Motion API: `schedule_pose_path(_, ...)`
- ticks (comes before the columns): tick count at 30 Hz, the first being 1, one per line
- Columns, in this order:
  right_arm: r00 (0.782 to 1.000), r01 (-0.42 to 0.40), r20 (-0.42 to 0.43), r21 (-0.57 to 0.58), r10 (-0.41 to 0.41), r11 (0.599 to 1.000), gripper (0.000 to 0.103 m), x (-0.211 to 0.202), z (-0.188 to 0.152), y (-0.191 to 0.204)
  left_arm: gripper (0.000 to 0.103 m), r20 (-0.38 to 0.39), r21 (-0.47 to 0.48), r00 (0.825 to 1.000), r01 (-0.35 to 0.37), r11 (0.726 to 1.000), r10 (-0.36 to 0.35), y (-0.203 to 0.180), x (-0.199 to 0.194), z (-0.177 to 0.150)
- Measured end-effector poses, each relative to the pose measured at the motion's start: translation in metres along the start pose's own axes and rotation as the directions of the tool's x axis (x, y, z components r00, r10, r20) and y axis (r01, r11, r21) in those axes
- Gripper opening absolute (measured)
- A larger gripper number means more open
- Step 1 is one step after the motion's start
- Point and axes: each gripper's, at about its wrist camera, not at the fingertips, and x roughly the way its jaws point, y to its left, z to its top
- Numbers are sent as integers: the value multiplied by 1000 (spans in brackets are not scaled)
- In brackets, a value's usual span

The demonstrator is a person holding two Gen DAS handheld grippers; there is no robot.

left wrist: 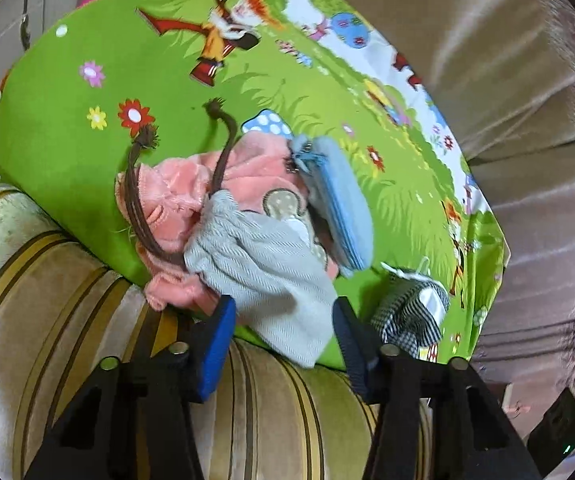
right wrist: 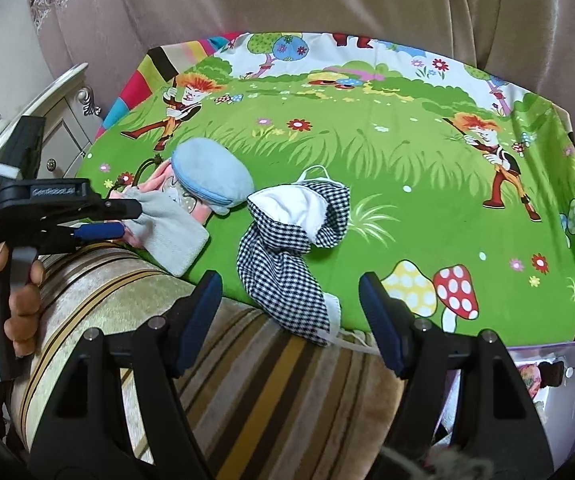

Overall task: Organize soft objects
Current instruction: 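Grasp the checked cloth with the right tool while the left tool grasps the grey drawstring bag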

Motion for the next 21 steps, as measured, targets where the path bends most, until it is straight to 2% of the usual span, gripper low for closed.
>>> schedule_pose_path(7,1000,10,-27,-6,-10,1000,74,19,9,4,40,-17,-41,1000,-15,999,14,5,15,9)
schedule_pose_path(10,999,9,-45,-13,-9,1000,74,29,12,7,36,-13,-56,1000,2,998,-3,9,19,11)
schedule_pose_path(21,994,23,-108,-5,-23,1000,74,62,22,11,12,15,-44,999,40,998,-39,17,27,9)
